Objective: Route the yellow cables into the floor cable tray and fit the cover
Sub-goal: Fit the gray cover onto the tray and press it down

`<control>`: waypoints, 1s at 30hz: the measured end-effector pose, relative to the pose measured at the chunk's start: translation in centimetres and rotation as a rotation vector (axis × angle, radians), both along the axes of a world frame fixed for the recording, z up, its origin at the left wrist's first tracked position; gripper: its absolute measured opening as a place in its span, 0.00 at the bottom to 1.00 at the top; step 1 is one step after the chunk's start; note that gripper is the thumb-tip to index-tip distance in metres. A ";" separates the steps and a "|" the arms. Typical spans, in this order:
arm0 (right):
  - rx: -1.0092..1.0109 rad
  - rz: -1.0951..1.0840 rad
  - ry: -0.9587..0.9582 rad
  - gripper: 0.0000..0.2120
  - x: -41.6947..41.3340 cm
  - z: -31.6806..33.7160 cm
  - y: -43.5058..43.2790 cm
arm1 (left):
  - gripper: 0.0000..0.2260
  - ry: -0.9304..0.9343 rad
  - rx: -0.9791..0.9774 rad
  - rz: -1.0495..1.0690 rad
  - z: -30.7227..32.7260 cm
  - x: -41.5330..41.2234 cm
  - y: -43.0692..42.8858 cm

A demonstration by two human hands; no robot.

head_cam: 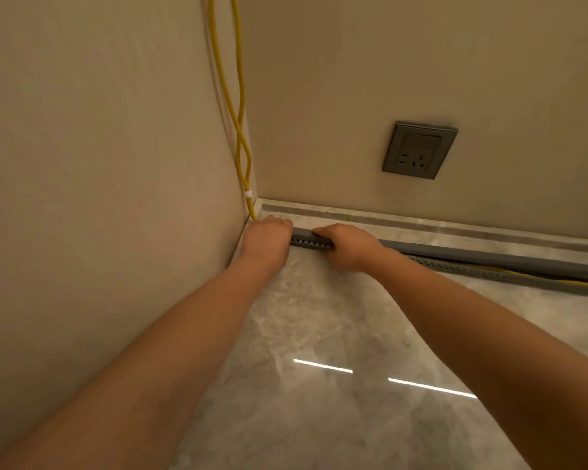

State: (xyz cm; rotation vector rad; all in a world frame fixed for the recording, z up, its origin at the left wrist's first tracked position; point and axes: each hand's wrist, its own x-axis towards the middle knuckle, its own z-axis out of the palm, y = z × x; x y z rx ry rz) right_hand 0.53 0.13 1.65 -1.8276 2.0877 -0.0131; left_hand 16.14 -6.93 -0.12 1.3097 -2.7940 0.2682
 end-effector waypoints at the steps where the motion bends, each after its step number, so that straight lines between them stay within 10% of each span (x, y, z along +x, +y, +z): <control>1: -0.008 -0.025 0.011 0.27 -0.5 0.0 0.6 | 0.11 0.023 0.033 -0.004 0.1 -0.3 0.3; 30: -0.103 -0.374 0.020 0.19 -21.6 3.8 25.0 | 0.18 0.127 0.222 -0.131 2.4 -23.3 21.6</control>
